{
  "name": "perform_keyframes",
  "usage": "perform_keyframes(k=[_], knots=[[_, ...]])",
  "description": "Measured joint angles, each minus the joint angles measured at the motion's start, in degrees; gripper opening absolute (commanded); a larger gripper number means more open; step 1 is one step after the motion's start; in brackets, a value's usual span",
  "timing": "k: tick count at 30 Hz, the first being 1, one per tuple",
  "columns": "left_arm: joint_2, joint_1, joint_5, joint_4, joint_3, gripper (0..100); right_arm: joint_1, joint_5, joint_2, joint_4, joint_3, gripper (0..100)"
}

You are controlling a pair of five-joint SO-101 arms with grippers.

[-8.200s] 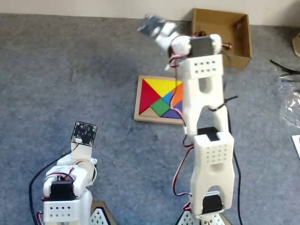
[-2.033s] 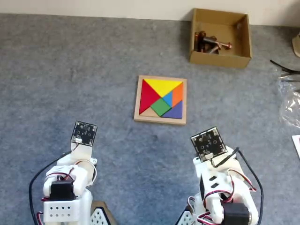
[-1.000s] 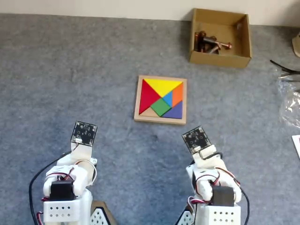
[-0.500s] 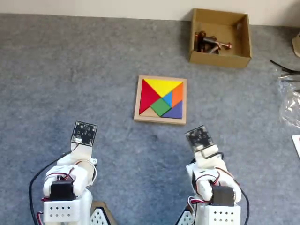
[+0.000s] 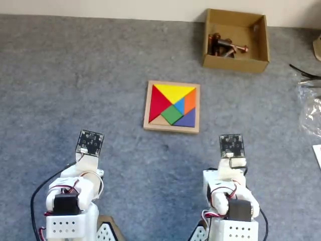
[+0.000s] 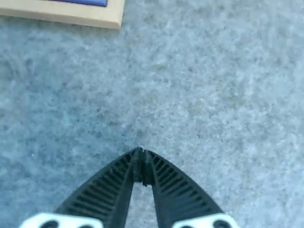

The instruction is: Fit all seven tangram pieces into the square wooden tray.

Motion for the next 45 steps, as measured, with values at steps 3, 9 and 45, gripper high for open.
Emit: perform_keyframes(k=[3, 9, 45], knots=[[0.0, 0.0, 0.0, 0.0, 0.0, 1, 0.7, -0.4, 0.0, 0.0, 0.0, 0.5], [0.0, 0.0, 0.0, 0.0, 0.0, 1, 3.8, -0.4, 0.0, 0.0, 0.0, 0.5], [0.0, 0.0, 0.0, 0.0, 0.0, 1, -8.4, -0.4, 0.0, 0.0, 0.0, 0.5]])
